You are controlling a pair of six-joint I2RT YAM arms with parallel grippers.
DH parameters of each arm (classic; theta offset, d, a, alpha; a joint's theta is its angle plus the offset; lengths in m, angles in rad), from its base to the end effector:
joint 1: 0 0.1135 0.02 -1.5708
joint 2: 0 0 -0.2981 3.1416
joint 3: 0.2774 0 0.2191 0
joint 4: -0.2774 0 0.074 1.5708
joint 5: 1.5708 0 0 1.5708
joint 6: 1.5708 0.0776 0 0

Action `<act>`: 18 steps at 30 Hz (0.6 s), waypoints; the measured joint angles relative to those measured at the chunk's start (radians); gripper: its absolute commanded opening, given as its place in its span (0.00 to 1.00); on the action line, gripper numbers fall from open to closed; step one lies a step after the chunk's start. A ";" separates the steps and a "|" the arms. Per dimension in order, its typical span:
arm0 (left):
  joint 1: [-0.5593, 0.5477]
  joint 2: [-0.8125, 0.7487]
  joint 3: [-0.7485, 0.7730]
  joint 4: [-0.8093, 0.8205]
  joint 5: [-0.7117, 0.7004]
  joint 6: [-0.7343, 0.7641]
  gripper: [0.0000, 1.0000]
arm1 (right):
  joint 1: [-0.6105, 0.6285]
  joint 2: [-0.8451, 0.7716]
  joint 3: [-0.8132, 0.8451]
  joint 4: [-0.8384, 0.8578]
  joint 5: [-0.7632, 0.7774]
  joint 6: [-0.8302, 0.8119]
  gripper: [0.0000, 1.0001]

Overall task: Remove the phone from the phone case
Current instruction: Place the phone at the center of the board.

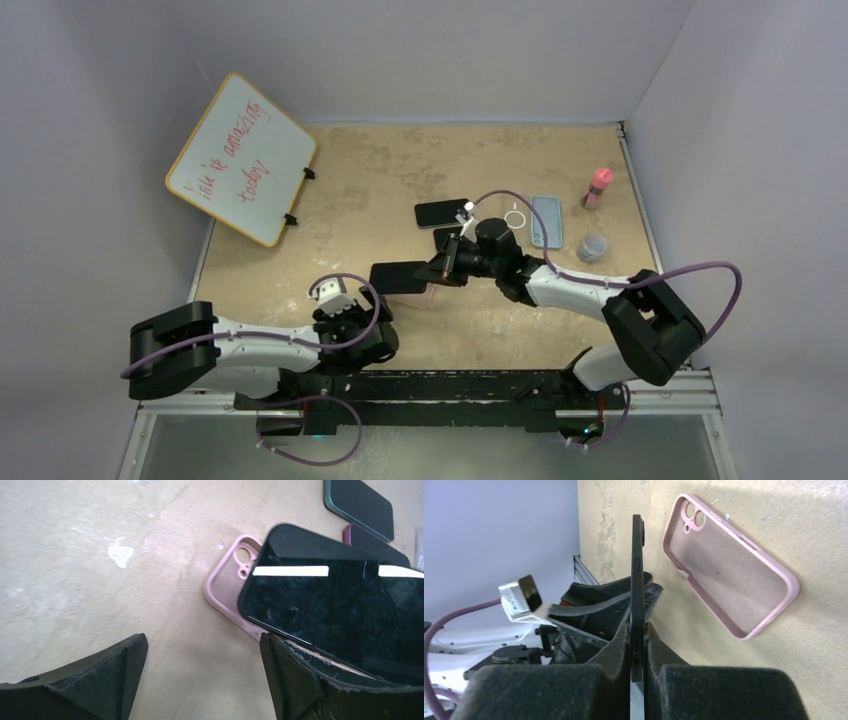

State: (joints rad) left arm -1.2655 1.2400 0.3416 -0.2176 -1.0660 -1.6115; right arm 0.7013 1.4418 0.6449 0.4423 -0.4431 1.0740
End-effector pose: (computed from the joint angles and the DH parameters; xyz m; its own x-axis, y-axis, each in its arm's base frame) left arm 0.1100 -0.1230 0.1678 -0.3344 -0.5465 -0.7678 -0.2839 0.8353 -0.4709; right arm 0.2131 0.2235 0.2503 -0.9089 0.2720 -0.3161 -0.1910 0.4023 0.8954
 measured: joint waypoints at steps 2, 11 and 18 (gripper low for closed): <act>0.000 -0.035 -0.013 -0.049 -0.010 -0.034 0.91 | 0.000 0.019 0.000 0.000 -0.006 -0.016 0.00; 0.008 -0.100 -0.019 -0.252 -0.035 -0.148 0.96 | -0.061 0.008 -0.018 -0.134 -0.108 -0.092 0.00; 0.057 -0.245 -0.018 -0.239 -0.013 0.047 0.97 | -0.320 -0.127 -0.018 -0.277 -0.153 -0.245 0.00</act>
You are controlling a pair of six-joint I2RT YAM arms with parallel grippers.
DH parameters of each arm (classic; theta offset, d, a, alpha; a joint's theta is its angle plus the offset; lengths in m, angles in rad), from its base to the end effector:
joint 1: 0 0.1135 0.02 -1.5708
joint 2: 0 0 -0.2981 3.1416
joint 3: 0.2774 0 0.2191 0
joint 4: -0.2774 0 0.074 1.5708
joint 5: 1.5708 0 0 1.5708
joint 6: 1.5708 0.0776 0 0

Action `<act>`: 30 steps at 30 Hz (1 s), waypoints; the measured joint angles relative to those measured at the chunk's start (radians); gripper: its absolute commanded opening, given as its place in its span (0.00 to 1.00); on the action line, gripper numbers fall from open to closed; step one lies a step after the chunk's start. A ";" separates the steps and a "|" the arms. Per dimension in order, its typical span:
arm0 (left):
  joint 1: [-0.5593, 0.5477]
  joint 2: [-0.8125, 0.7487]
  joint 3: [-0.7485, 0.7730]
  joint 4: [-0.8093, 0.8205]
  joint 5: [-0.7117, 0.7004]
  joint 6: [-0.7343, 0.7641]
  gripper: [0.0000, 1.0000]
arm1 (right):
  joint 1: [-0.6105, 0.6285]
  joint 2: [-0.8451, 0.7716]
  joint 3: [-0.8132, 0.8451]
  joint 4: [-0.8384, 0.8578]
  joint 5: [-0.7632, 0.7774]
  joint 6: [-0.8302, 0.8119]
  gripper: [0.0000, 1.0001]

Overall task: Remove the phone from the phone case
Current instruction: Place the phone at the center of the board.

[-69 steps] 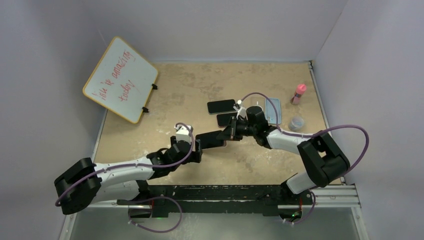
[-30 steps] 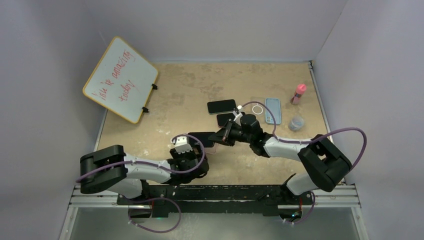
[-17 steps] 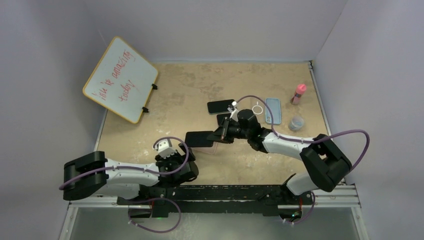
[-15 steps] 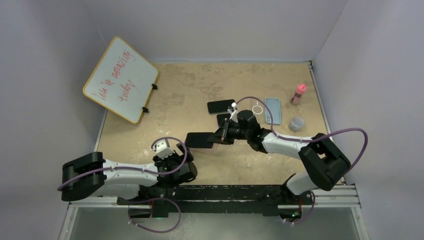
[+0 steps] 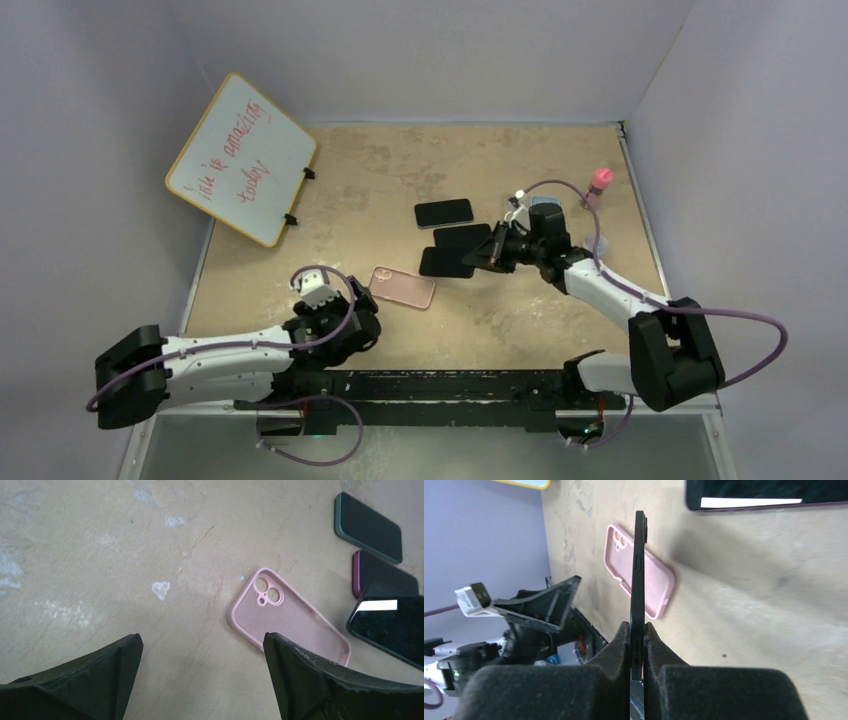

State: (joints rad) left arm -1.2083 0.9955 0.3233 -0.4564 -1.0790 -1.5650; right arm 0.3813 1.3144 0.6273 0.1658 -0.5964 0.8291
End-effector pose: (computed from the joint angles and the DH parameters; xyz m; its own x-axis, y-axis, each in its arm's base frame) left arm 0.1020 -0.0762 0.1793 -0.3096 -0.5152 -0.7992 -0.3187 0.8481 -0.4233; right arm 0.2300 0.1391 0.2458 -0.8726 0.3074 -0.3796 -0.1726 0.5330 0.8283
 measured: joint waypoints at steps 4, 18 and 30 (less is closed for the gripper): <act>0.157 -0.106 0.003 0.115 0.122 0.247 0.97 | -0.124 -0.017 0.000 -0.071 -0.051 -0.091 0.00; 0.432 -0.065 0.348 0.155 0.592 0.821 1.00 | -0.296 0.154 -0.010 -0.124 -0.242 -0.302 0.00; 0.519 0.012 0.640 0.014 0.751 1.173 1.00 | -0.296 0.397 0.137 -0.153 -0.216 -0.366 0.25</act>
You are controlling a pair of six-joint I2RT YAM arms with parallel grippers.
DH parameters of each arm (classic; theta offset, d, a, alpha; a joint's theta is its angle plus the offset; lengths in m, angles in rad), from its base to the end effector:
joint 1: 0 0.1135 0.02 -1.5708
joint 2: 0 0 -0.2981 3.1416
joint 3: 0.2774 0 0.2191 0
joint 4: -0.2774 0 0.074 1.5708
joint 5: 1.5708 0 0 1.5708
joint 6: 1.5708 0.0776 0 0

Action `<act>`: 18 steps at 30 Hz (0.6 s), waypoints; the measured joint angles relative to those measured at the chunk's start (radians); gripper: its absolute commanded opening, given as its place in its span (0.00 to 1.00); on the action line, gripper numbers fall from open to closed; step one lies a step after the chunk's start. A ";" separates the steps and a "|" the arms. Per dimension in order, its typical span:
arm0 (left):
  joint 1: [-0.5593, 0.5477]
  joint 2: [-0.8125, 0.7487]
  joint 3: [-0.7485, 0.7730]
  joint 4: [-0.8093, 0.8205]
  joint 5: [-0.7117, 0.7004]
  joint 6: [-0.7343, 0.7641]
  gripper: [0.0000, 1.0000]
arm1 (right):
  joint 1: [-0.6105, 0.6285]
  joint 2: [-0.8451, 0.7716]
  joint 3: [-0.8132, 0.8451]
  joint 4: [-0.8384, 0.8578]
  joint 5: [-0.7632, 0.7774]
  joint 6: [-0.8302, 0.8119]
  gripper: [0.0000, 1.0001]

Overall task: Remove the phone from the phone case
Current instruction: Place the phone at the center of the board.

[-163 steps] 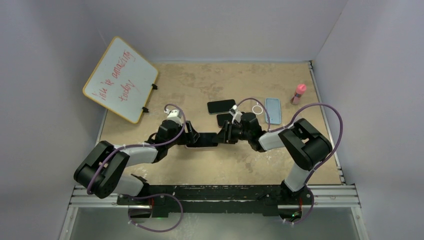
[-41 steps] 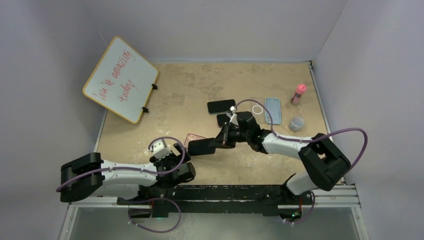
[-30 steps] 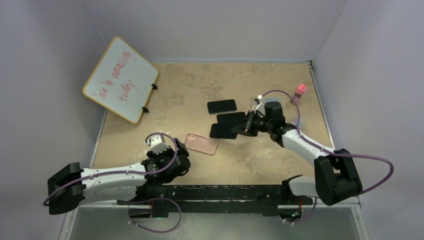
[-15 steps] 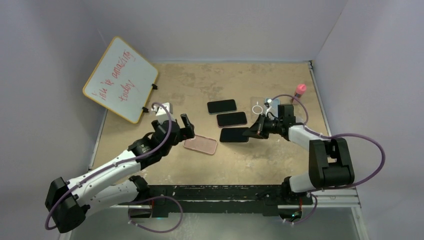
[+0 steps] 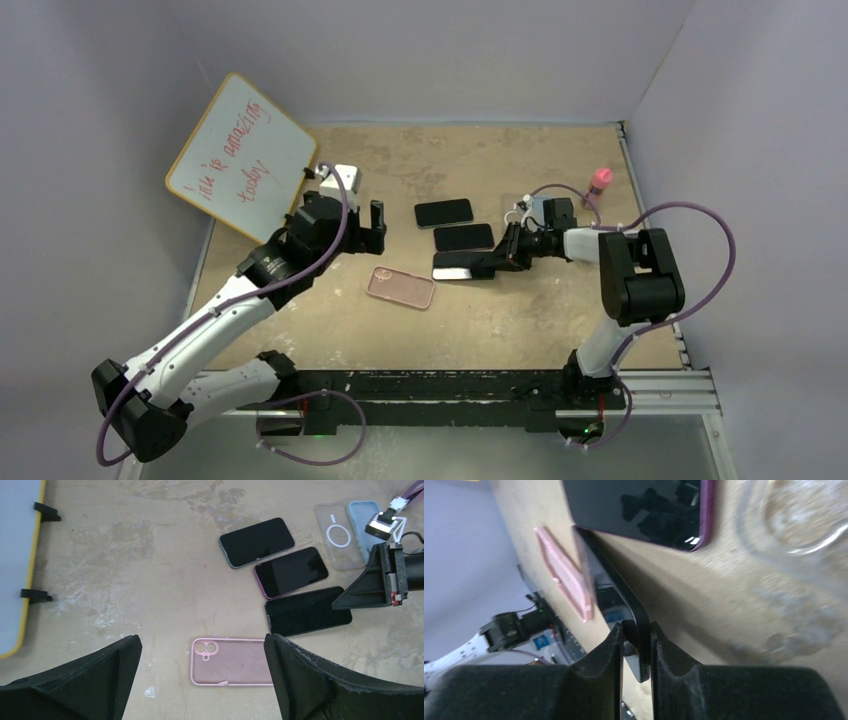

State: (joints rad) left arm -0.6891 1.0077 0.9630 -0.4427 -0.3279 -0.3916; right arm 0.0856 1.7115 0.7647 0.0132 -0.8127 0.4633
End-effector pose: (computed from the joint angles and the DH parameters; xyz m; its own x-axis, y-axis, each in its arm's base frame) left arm 0.1736 -0.1107 0.3470 -0.4800 -0.0727 -0.8742 0.2155 0.9563 -0.1978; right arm 0.3034 0.0826 0.1703 -0.9350 0.2282 -0.2714 -0.0797 0.6105 0.7880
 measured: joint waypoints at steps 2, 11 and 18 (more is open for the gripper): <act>0.005 -0.006 0.000 -0.011 -0.016 0.036 1.00 | 0.000 0.038 0.019 -0.002 0.032 -0.013 0.32; 0.117 -0.040 -0.070 -0.023 -0.014 0.085 1.00 | 0.006 0.061 0.109 -0.006 0.134 -0.011 0.70; 0.166 -0.056 -0.077 -0.022 0.023 0.090 0.99 | 0.026 0.012 0.122 0.007 0.299 -0.022 0.77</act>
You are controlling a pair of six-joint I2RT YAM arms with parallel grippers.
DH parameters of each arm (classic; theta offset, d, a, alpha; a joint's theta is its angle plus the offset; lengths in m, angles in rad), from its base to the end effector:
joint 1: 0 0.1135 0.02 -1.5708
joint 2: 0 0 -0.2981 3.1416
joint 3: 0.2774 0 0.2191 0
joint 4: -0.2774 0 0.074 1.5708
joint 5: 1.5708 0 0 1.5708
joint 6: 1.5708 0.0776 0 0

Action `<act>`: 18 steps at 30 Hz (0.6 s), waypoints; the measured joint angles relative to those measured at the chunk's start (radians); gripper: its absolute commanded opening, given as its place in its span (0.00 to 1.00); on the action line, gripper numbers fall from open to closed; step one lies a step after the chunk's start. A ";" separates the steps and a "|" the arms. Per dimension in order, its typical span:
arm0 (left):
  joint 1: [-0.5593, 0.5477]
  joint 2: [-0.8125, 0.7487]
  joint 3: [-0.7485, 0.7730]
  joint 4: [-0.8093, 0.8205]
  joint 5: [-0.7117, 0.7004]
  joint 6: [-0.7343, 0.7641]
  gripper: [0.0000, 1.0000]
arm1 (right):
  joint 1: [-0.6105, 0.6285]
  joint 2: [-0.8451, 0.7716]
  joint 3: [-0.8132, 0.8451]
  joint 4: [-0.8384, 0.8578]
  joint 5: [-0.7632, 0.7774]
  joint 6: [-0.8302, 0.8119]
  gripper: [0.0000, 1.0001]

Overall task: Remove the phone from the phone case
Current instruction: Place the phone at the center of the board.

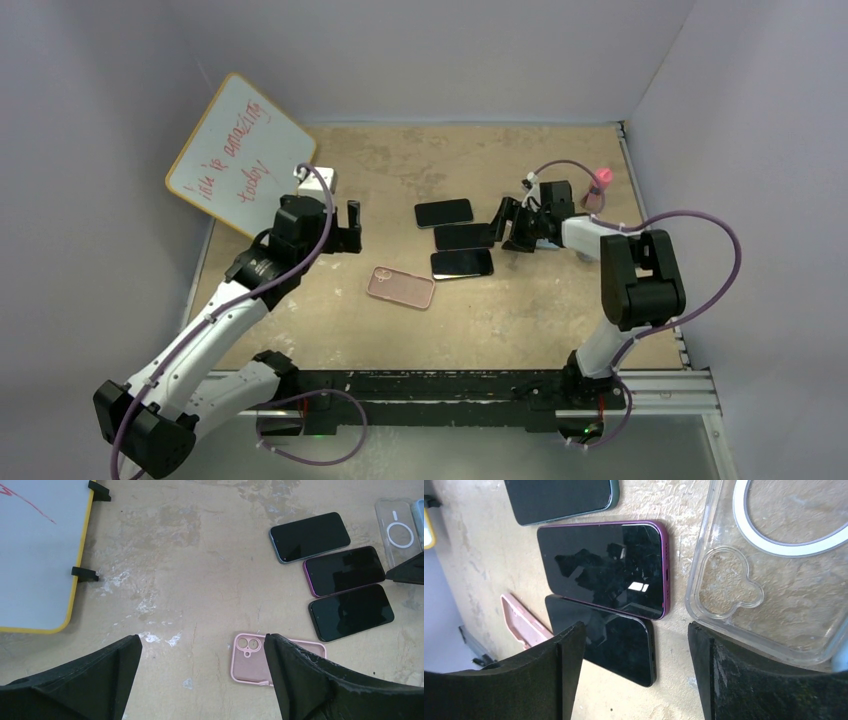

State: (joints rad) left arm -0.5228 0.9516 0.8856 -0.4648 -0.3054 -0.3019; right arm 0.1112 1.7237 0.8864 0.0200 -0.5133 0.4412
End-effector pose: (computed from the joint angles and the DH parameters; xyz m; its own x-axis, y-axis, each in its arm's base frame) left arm 0.1753 -0.0741 0.3273 -0.4936 -0.0429 -0.8687 0.1098 0.9877 -0.1111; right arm 0.3416 0.0765 0.1885 -0.8392 0.2806 -0.4657 -0.0798 0.7837 0.6160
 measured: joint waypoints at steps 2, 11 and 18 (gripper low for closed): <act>0.009 -0.001 0.000 0.000 0.011 0.000 0.99 | 0.010 -0.003 0.006 0.001 0.034 -0.003 0.77; 0.034 -0.001 -0.002 0.000 0.044 0.000 0.99 | 0.068 0.023 0.058 0.012 0.151 -0.023 0.77; 0.042 -0.002 -0.012 0.002 0.060 0.000 0.99 | 0.128 0.064 0.109 0.025 0.196 -0.043 0.76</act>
State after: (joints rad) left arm -0.4812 0.9497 0.8734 -0.4633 -0.2459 -0.3023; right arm 0.2390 1.7874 0.9951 0.0452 -0.3176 0.3977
